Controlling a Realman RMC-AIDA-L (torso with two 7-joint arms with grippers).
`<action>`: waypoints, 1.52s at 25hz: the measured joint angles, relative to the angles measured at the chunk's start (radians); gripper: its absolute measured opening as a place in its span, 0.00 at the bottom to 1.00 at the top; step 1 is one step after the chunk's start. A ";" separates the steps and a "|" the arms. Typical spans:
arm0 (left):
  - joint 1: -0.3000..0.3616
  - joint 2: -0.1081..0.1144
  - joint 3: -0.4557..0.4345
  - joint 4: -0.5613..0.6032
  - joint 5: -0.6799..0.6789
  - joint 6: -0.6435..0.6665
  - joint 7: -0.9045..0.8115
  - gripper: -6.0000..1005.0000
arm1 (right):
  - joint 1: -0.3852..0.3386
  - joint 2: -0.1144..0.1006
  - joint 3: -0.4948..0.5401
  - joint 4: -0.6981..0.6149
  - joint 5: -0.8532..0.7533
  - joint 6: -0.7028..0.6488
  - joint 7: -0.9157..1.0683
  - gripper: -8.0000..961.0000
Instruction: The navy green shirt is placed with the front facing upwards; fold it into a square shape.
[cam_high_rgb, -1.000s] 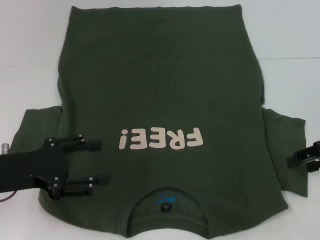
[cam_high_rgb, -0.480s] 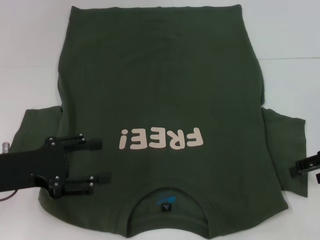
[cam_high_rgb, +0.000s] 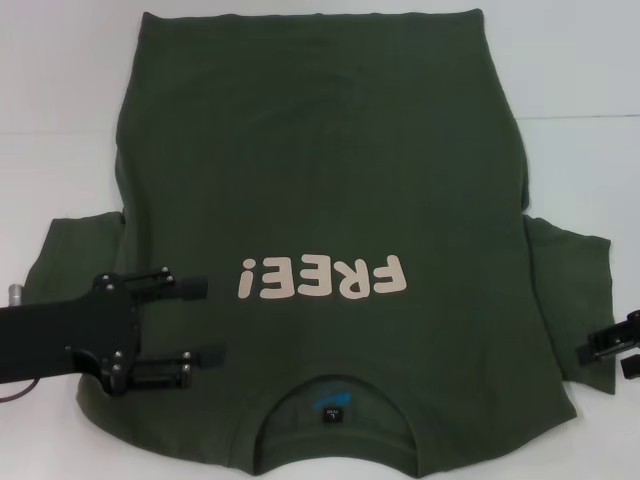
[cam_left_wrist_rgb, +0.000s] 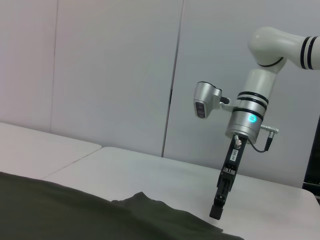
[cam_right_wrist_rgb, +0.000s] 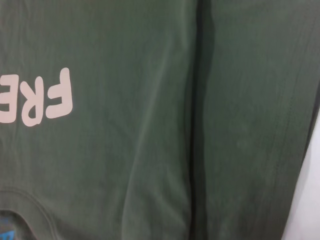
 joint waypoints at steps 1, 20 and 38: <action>0.000 0.000 0.000 0.000 0.000 0.000 0.000 0.80 | 0.000 0.000 0.000 0.001 0.000 0.000 0.000 0.85; 0.004 0.000 0.000 0.000 0.000 0.000 0.004 0.80 | 0.002 -0.002 -0.023 0.043 -0.005 0.033 0.001 0.68; 0.005 0.000 0.000 -0.004 0.000 -0.002 0.008 0.80 | 0.003 -0.004 -0.024 0.074 -0.004 0.059 0.001 0.68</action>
